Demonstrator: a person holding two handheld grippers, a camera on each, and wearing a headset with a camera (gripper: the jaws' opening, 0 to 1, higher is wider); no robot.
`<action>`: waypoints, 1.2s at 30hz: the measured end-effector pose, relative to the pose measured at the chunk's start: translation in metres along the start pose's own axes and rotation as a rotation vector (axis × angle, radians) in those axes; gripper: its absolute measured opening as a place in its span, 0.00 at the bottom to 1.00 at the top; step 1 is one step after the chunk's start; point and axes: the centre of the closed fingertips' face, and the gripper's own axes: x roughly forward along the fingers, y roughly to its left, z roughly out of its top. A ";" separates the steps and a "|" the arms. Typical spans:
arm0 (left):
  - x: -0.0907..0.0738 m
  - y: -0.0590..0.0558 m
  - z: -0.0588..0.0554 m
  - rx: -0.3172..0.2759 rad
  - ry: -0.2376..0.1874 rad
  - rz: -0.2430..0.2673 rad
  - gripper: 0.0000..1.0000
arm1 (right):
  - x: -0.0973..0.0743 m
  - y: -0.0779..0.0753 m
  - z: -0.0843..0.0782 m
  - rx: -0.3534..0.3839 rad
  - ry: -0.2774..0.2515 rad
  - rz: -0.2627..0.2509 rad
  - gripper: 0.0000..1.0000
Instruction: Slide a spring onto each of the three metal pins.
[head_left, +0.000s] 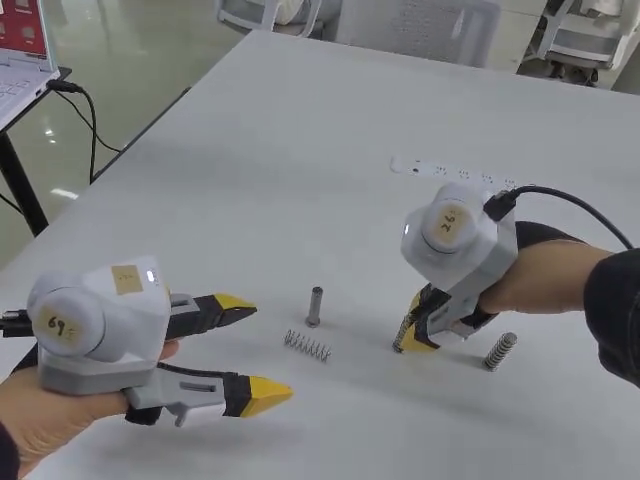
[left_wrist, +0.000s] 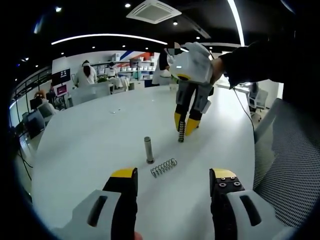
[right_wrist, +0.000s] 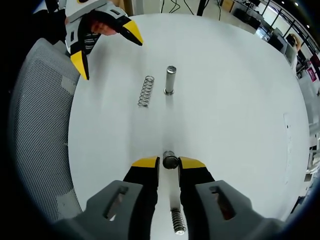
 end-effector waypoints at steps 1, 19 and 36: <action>0.000 0.000 0.000 0.000 0.001 0.000 0.56 | 0.000 0.000 0.000 -0.001 0.001 0.000 0.17; -0.001 0.000 0.000 0.001 0.000 0.001 0.56 | -0.002 -0.001 0.007 -0.006 -0.031 -0.007 0.28; -0.003 0.001 -0.001 0.002 -0.003 0.007 0.56 | -0.007 0.005 0.036 -0.032 -0.080 -0.007 0.29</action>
